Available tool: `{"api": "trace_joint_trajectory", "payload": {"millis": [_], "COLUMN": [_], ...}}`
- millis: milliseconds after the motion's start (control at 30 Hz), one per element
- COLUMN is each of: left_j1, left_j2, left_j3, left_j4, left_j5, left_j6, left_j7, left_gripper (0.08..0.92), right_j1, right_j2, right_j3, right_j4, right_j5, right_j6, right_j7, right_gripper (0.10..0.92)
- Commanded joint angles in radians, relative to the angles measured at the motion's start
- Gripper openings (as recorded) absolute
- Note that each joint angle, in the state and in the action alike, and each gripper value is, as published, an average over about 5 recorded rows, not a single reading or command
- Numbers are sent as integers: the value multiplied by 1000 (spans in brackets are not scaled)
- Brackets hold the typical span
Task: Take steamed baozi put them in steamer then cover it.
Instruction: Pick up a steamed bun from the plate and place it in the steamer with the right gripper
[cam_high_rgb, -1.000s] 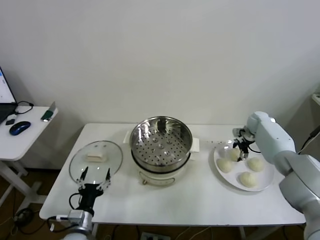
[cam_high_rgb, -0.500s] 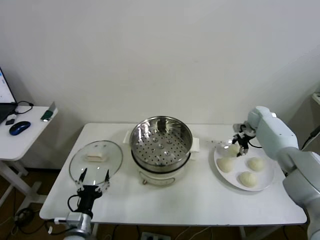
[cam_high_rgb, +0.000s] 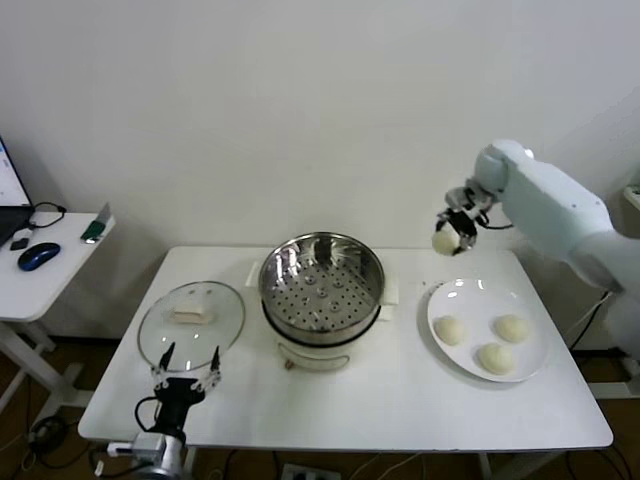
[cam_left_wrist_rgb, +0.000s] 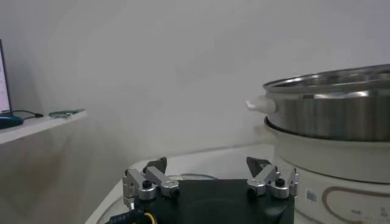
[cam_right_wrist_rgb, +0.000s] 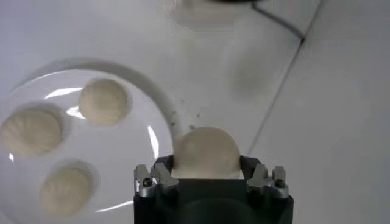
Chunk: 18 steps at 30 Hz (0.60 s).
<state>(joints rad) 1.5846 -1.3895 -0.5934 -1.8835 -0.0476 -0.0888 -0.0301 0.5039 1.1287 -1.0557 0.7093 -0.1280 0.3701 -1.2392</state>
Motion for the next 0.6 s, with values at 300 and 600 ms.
{"api": "trace_joint_trajectory", "payload": {"millis": [300,600], "left_j1": [39,52], "left_j2": [-1,-2], "left_j3": [-3,-2], "left_j4": [-27,-48], "left_j5": [0,-1], "left_j6": [-5,-6], "left_j7": [2,2], "left_gripper": [823,823], "right_j1": [69,-48], "right_j2": [281,402], "right_j3": [-139,-75], "right_j4": [205,106], "right_j5": [-298,-497], "right_j6": [299,360], "right_j7": [93,157], "right_gripper": [712,712]}}
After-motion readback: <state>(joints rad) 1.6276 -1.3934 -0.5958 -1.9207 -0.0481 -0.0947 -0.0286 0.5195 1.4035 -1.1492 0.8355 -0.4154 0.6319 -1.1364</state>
